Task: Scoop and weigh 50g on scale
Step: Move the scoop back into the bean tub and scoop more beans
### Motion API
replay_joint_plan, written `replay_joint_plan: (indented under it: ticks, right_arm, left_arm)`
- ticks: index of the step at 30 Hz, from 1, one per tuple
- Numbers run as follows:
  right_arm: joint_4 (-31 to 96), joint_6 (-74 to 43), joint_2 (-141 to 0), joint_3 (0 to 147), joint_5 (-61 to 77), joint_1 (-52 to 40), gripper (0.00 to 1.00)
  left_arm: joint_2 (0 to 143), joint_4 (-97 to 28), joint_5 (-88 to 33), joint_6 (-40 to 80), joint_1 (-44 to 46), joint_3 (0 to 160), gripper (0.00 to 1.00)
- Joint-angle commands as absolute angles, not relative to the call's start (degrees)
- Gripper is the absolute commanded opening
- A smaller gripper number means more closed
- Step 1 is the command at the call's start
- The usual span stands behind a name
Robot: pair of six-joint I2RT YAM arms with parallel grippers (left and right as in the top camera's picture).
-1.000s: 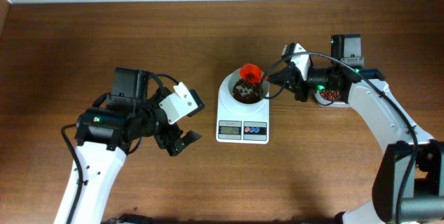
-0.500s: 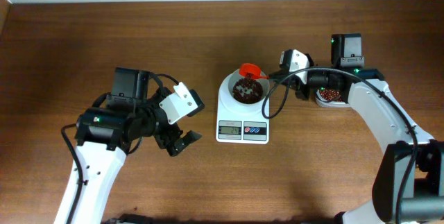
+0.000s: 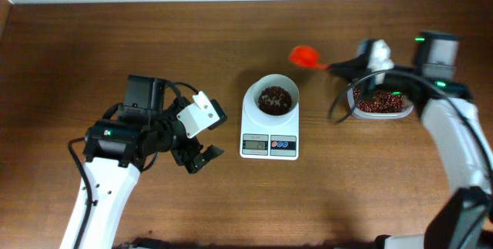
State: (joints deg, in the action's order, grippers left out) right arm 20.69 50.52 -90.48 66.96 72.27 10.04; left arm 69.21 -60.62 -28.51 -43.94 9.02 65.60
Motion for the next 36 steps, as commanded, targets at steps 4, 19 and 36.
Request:
replay_joint_plan:
  ticks: [4,19,36]
  right_arm:
    - [26.46,20.25,-89.41,67.42,75.26,25.52,0.04]
    - [44.97,20.91,-89.52,67.40,35.94,29.87,0.04]
    - [40.69,17.50,-101.06,67.35,36.88,23.64,0.04]
  left_arm:
    - [68.55,-60.55,-28.69,-44.27,8.73,66.70,0.99]
    - [68.55,-60.55,-28.69,-44.27,8.73,66.70,0.99]
    - [68.55,-60.55,-28.69,-44.27,8.73,66.70,0.99]
